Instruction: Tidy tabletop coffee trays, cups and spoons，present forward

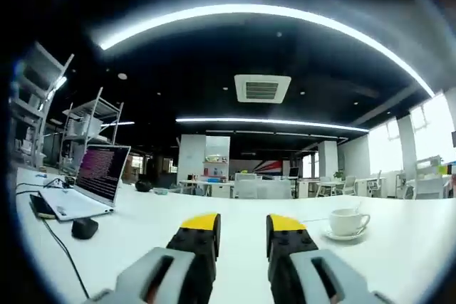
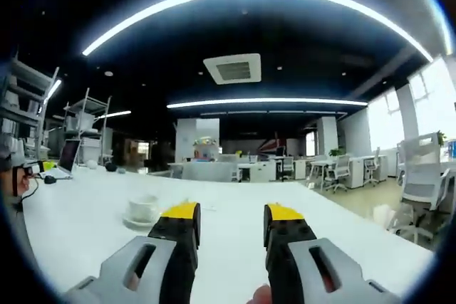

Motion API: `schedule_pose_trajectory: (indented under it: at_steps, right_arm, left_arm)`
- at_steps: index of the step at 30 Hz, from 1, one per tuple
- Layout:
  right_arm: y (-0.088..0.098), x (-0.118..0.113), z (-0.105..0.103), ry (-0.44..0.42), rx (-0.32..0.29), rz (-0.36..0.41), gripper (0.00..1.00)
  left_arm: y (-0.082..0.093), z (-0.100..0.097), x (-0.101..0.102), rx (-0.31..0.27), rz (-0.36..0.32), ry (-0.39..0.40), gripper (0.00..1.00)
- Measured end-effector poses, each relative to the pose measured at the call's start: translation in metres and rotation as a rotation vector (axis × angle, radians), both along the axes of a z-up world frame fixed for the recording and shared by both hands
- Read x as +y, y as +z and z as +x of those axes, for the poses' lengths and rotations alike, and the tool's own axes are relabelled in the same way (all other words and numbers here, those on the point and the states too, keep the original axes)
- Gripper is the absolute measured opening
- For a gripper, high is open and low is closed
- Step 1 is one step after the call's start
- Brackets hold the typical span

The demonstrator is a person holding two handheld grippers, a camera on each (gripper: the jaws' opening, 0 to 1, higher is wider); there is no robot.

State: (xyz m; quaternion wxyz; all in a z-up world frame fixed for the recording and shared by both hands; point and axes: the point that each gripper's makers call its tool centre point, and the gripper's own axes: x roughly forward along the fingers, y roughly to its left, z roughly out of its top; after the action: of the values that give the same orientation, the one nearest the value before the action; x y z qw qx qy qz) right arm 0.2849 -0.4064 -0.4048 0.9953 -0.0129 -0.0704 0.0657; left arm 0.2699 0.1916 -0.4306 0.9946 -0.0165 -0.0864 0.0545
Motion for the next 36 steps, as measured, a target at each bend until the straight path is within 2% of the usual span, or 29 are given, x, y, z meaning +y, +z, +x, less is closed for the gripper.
schedule_pose_trajectory:
  at_steps: [5,8,13,16,26,36]
  right_arm:
    - [-0.010,-0.015,-0.001,-0.012,0.014,-0.011,0.38]
    - [-0.011,-0.012,-0.004,-0.014,0.020,0.005,0.39]
    - [-0.002,-0.016,-0.003,-0.011,0.009,0.034,0.38]
    - [0.004,-0.015,-0.005,-0.012,-0.002,0.025,0.38]
    - [0.001,-0.018,-0.013,-0.056,0.022,-0.009,0.37]
    - [-0.006,-0.019,-0.011,-0.049,0.038,-0.024,0.37]
  left_arm:
    - [-0.009,-0.006,-0.002,0.028,-0.010,0.000,0.28]
    - [-0.013,-0.006,-0.006,0.046,-0.023,-0.006,0.28]
    - [-0.006,-0.006,-0.017,0.046,-0.022,-0.029,0.28]
    - [0.000,-0.008,-0.020,0.026,-0.020,-0.035,0.28]
    - [0.009,-0.001,-0.027,-0.002,-0.023,-0.075,0.27]
    - [0.010,0.005,-0.029,0.004,-0.027,-0.079,0.27]
